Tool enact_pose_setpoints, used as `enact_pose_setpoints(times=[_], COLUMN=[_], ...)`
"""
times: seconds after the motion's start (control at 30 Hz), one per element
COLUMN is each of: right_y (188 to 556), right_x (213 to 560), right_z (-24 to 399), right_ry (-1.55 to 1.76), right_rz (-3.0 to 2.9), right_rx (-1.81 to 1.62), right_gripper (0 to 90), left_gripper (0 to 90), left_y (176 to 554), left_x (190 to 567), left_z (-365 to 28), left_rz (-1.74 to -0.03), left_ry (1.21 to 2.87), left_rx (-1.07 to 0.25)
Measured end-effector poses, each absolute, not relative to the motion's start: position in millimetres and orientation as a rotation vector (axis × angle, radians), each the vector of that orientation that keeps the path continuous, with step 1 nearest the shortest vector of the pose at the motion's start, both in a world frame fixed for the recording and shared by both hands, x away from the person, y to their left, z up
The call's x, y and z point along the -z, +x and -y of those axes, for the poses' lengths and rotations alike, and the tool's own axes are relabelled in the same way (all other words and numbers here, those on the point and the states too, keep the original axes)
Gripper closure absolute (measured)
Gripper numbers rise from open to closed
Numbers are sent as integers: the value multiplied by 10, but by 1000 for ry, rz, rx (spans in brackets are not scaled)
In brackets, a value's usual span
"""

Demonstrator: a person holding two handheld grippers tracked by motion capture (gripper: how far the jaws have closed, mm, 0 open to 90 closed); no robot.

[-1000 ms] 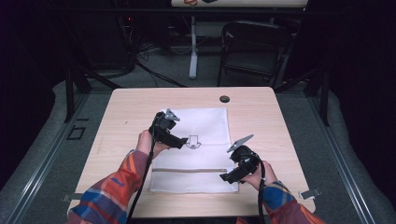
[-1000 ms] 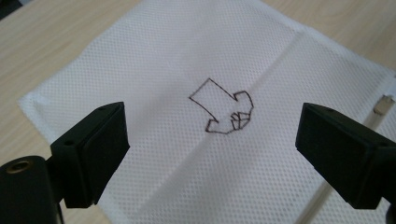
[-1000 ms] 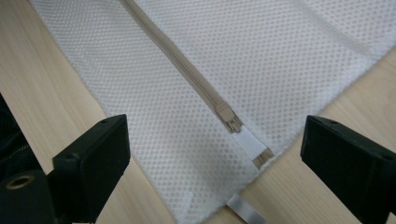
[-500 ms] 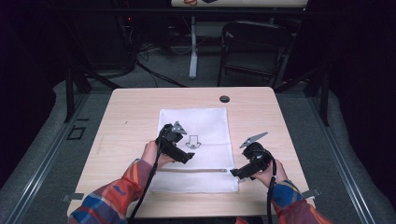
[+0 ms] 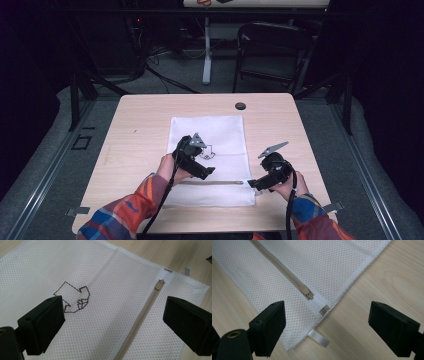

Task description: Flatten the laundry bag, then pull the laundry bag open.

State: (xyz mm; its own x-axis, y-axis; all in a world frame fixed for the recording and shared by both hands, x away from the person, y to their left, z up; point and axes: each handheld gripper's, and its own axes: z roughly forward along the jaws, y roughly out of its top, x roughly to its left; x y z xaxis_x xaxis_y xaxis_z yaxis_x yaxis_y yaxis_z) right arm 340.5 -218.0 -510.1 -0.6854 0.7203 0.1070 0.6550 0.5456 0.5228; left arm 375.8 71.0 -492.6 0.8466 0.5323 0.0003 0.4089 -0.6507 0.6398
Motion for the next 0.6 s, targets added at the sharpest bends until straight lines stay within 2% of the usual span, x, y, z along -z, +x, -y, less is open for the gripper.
enact_pose_setpoints(times=[0.37, 0.5, 0.53, 0.6], right_y=[3404, 3401, 3407, 3416], right_x=[5085, 5091, 5107, 5112], right_z=[2177, 2190, 2184, 2186], right_ry=[1199, 1204, 1209, 1201], right_rz=[-2637, -2634, -2620, -2629], right_rx=[-822, -828, -846, -846], right_gripper=[191, 267, 330, 357], left_gripper=[55, 94, 122, 150], left_y=[3683, 3649, 3637, 3623], left_x=[4940, 4989, 5010, 5057], left_z=[-586, -449, -404, -325], left_rz=[-623, -572, -564, -536], left_ry=[2371, 2383, 2393, 2398], left_rx=[-225, -208, -207, -165])
